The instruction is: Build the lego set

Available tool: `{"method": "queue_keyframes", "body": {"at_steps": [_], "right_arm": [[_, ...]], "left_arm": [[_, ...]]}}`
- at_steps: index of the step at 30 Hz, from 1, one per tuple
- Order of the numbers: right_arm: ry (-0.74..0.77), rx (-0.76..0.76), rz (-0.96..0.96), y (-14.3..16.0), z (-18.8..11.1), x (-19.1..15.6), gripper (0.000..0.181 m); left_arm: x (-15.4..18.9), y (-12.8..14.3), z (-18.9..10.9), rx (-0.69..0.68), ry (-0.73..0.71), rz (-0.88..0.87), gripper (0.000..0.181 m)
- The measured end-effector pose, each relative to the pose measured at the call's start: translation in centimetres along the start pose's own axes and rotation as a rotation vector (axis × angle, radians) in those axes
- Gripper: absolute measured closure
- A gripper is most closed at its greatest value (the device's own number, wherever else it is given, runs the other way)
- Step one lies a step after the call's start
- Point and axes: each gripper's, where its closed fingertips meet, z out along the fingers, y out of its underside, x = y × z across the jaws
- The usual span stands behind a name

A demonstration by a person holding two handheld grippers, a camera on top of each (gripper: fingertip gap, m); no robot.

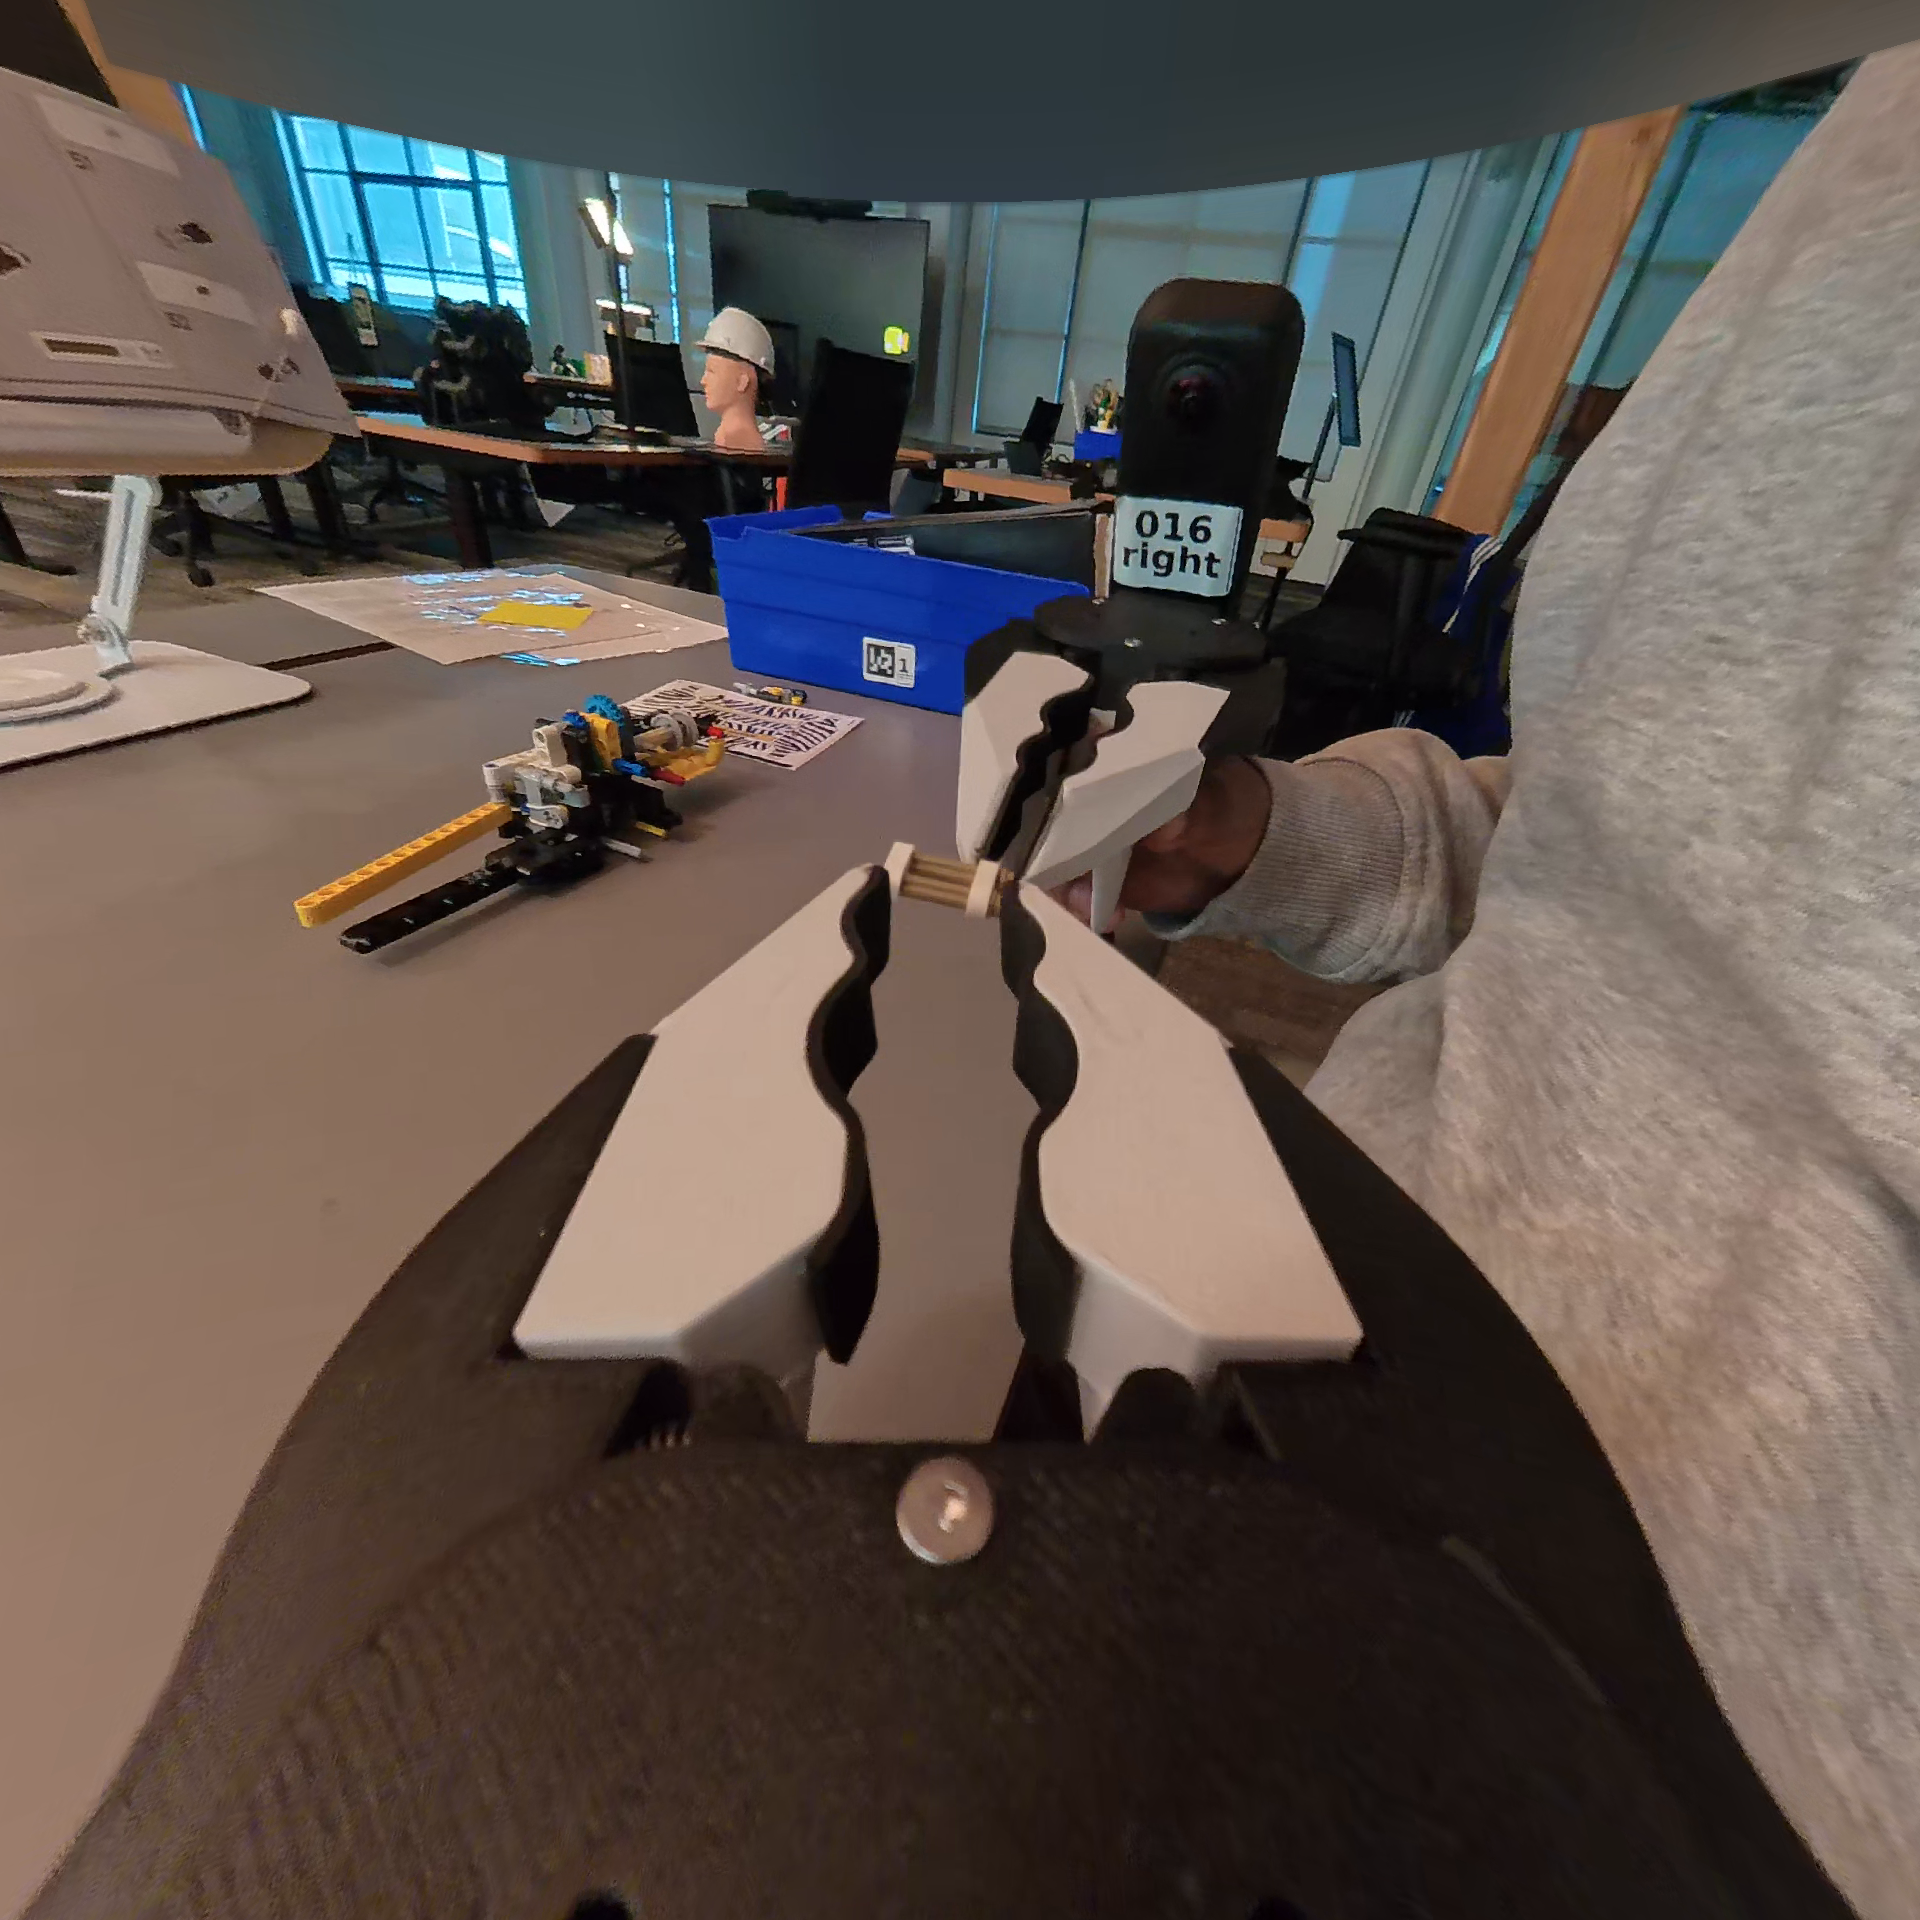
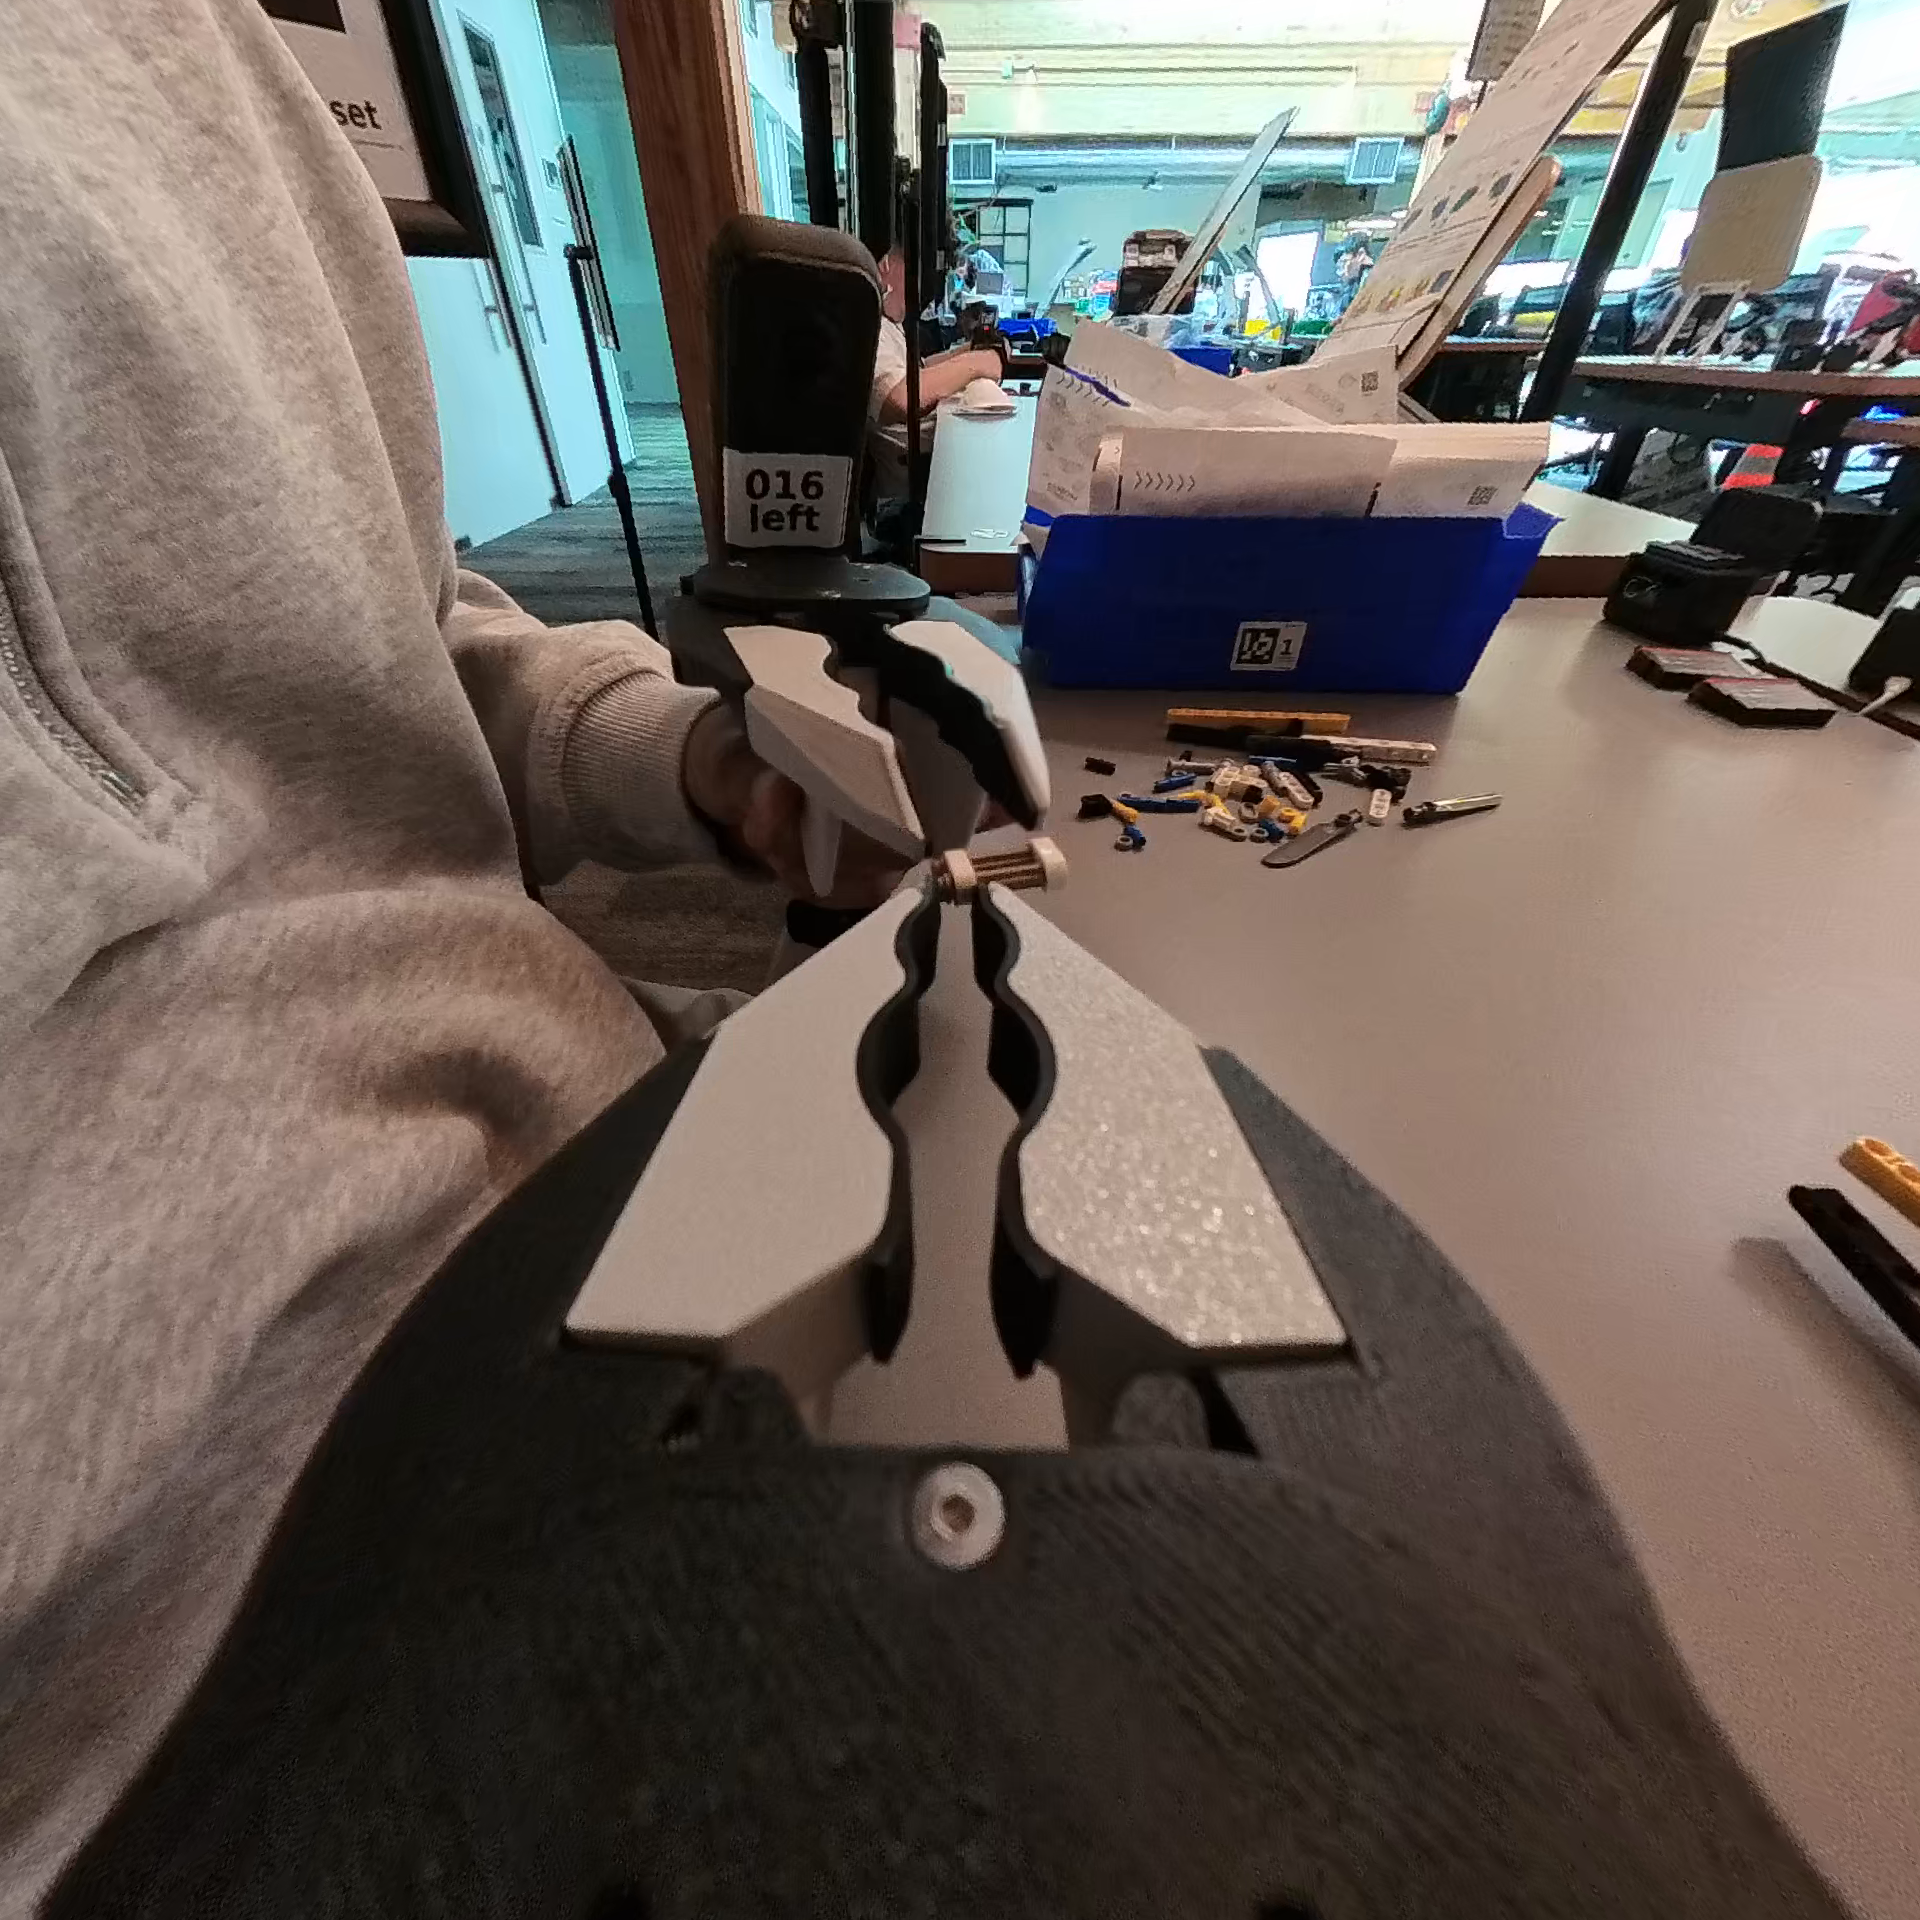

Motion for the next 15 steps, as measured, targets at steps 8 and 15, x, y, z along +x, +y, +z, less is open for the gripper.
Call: {"method": "queue_keyframes", "body": {"at_steps": [8, 15], "right_arm": [[-0.012, 0.006, 0.014, -0.07, 0.25, -0.3, 0.176], [-0.015, 0.014, 0.032, -0.22, 0.23, -0.42, 0.176]], "left_arm": [[0.16, 0.46, 0.17, -0.024, 0.006, -0.001, 0.153], [0.44, 0.28, 0.12, -0.016, 0.006, 0.026, 0.166]]}}
